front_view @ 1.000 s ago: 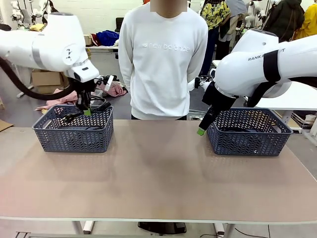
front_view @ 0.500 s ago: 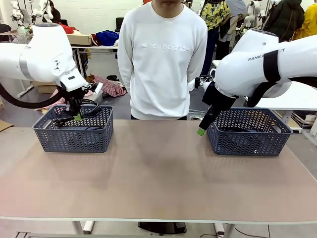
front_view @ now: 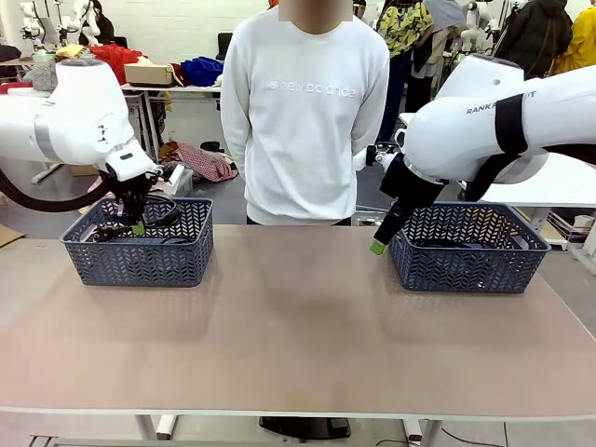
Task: Organize the cables according to human instructions.
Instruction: Pick up a bundle of cables and place it in the basket indicated by the human.
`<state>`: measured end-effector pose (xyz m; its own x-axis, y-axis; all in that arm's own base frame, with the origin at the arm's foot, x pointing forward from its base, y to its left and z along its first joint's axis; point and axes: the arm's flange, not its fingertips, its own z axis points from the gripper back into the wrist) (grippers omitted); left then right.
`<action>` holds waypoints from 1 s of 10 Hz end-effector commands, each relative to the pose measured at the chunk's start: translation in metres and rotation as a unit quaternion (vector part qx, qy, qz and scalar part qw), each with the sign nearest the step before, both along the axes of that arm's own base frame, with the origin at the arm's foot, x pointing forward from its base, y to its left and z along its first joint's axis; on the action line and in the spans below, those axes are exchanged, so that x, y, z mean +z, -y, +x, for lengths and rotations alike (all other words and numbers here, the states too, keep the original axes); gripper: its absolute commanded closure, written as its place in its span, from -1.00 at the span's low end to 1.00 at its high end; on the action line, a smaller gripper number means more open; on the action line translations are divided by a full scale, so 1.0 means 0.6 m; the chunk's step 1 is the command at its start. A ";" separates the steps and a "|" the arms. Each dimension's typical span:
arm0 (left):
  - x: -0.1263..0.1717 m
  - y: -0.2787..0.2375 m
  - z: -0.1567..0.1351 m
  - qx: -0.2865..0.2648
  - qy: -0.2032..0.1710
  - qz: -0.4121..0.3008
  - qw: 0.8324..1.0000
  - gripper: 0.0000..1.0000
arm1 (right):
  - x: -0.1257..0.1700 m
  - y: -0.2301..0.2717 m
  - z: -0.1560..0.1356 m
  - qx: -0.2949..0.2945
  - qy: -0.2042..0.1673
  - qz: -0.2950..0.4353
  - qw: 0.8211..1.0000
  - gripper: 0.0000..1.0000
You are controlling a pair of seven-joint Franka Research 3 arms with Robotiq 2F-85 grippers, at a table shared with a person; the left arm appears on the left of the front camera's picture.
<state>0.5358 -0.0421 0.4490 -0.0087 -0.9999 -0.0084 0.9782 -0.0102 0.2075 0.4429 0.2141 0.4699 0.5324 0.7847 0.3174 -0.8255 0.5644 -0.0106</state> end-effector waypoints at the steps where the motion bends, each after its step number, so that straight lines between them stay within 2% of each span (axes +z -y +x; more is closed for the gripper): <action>1: -0.002 -0.011 0.016 0.003 0.011 -0.020 1.000 0.78 | 0.002 0.000 0.000 0.003 0.003 0.000 1.000 -1.00; 2: -0.008 -0.013 0.021 0.006 0.010 -0.019 1.000 0.31 | 0.002 0.000 0.000 0.003 0.003 0.000 1.000 -1.00; 3: -0.011 -0.015 0.024 0.014 0.007 -0.018 1.000 0.31 | 0.002 0.000 0.000 0.003 0.003 0.000 1.000 -1.00; 4: -0.009 -0.015 0.026 0.020 0.005 -0.021 1.000 -0.07 | 0.002 0.000 0.000 0.003 0.003 0.000 1.000 -1.00; 5: -0.003 -0.016 0.027 0.027 0.005 -0.026 0.999 0.27 | 0.002 0.000 0.000 0.003 0.003 0.000 1.000 -1.00; 6: 0.001 -0.015 0.028 0.026 0.000 -0.031 0.999 -0.46 | 0.002 0.000 0.000 0.003 0.003 0.000 1.000 -1.00; 7: 0.006 -0.013 0.031 0.026 -0.005 -0.032 0.999 -0.11 | 0.002 0.000 0.000 0.003 0.003 0.000 1.000 -1.00; 8: 0.009 -0.013 0.033 0.028 -0.010 -0.033 0.999 -0.85 | 0.002 0.000 0.000 0.003 0.003 0.000 1.000 -1.00; 9: 0.011 -0.015 0.034 0.030 -0.013 -0.037 0.999 -0.50 | 0.002 0.000 0.000 0.003 0.003 0.000 1.000 -1.00; 10: 0.014 -0.014 0.036 0.028 -0.016 -0.041 0.999 -1.00 | 0.002 0.000 0.000 0.003 0.003 0.000 1.000 -1.00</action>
<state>0.5528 -0.0360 0.4543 0.0413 -0.9982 0.0432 0.9800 0.0488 0.1929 0.4429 0.2141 0.4699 0.5325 0.7847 0.3173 -0.8255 0.5644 -0.0106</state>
